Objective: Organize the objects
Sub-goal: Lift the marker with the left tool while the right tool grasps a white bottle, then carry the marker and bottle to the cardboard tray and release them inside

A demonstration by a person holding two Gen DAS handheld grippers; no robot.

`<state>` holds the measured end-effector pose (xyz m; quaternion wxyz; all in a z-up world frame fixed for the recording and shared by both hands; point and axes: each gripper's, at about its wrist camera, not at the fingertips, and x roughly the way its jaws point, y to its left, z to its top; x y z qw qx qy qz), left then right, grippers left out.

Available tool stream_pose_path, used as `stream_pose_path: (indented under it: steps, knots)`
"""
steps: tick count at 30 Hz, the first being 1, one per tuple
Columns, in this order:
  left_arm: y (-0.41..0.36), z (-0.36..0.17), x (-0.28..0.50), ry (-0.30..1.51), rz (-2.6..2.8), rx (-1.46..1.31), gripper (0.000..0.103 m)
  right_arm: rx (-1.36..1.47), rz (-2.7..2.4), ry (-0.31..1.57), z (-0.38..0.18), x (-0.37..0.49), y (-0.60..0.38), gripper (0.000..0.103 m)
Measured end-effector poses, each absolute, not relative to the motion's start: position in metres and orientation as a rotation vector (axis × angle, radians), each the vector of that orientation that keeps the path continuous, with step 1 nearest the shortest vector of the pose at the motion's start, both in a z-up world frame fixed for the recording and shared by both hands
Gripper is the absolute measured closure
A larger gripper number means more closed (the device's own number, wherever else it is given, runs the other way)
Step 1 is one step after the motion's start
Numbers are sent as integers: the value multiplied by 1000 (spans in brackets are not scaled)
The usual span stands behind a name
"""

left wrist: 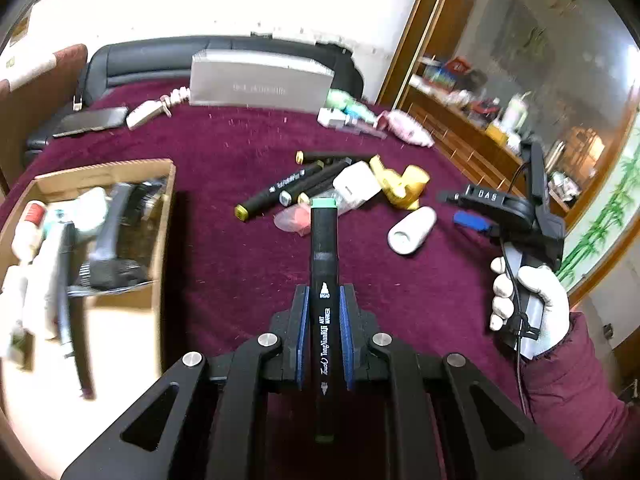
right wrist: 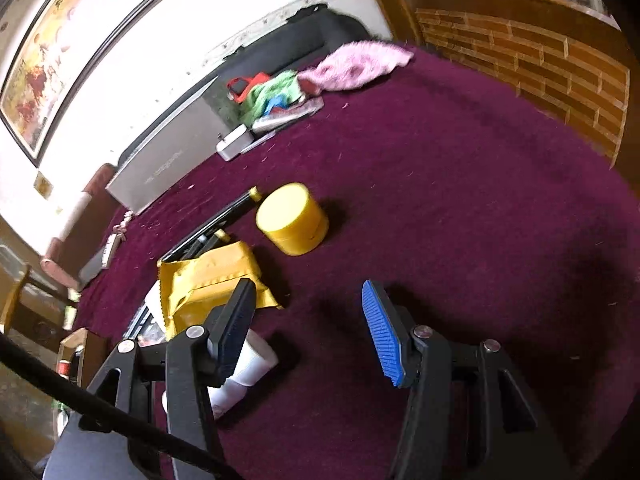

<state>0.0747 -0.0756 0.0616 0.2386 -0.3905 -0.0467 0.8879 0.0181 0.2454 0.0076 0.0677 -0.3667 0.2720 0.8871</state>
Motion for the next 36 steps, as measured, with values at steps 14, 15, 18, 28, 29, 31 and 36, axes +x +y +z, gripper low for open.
stream_pose_path:
  steps: [14,15,18,28,29,31,36]
  knots:
    - [-140,93,114,-314,2418,-761,91,-1385,2541,946,0,8,187,49]
    - [-144,95,115,-323,2422,-744,91,-1378,2530,907,1,4,181,50]
    - [-153,97,115,-345,2431,-727,91,-1371,2526,793,-1,-4,168,63]
    - [-206,108,126,-440,2464,-647,91,-1437,2641,989,7,32,162,71]
    - [-214,109,128,-460,2474,-637,91,-1442,2675,1011,11,37,157,71]
    - [-228,112,132,-494,2493,-621,91,-1453,2758,1038,22,47,142,71]
    - [-251,115,141,-474,2561,-627,91,-1524,2952,1007,49,53,89,71]
